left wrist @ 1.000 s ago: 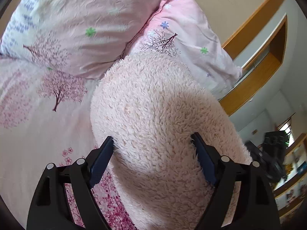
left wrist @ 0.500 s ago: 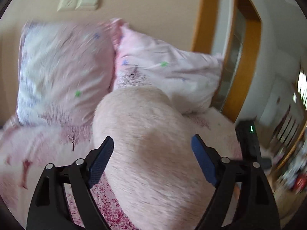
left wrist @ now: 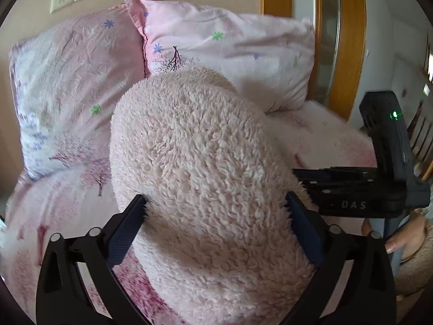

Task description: Fold large clothes

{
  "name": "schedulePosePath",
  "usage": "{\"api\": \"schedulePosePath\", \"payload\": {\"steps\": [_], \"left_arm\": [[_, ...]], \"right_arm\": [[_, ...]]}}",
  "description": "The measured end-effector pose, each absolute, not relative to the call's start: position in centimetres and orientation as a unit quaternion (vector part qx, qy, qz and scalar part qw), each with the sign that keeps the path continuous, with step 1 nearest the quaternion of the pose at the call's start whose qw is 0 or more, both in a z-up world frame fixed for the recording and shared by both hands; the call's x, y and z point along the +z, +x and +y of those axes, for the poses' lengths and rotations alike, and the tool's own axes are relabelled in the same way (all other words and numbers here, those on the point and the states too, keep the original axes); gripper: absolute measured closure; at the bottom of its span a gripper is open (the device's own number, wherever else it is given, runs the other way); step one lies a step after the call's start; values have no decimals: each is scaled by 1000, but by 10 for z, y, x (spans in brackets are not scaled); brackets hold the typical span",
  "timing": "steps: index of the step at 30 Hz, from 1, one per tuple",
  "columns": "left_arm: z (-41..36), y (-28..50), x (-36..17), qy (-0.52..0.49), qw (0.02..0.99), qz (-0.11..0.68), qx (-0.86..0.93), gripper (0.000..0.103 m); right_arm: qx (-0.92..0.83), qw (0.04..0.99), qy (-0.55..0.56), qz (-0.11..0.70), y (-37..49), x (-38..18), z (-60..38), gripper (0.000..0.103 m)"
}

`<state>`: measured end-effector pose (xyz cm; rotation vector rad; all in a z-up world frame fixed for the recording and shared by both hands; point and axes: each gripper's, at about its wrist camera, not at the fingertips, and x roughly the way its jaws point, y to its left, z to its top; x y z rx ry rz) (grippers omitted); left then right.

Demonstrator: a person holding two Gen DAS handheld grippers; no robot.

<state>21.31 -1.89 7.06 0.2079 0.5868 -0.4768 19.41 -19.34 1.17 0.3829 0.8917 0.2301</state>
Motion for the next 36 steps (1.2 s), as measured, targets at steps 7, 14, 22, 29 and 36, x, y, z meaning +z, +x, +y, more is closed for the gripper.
{"api": "schedulePosePath", "payload": {"steps": [7,14,22,29,36], "left_arm": [[2,172,96,89,953,226,-182,1],[12,195,71,43,923,317,-214,1],[-11,193,74,71,936,290,-185,1],[27,158,85,75,959,242,-129,1],[58,171,95,-54,942,252,-213,1]], "right_arm": [[123,901,187,373,153,53,-206,52],[71,868,129,475,158,-1,-177,53],[59,864,151,477,163,-1,-188,51],[47,876,114,466,160,-6,-181,39],[47,900,150,407,137,23,-206,36]]}}
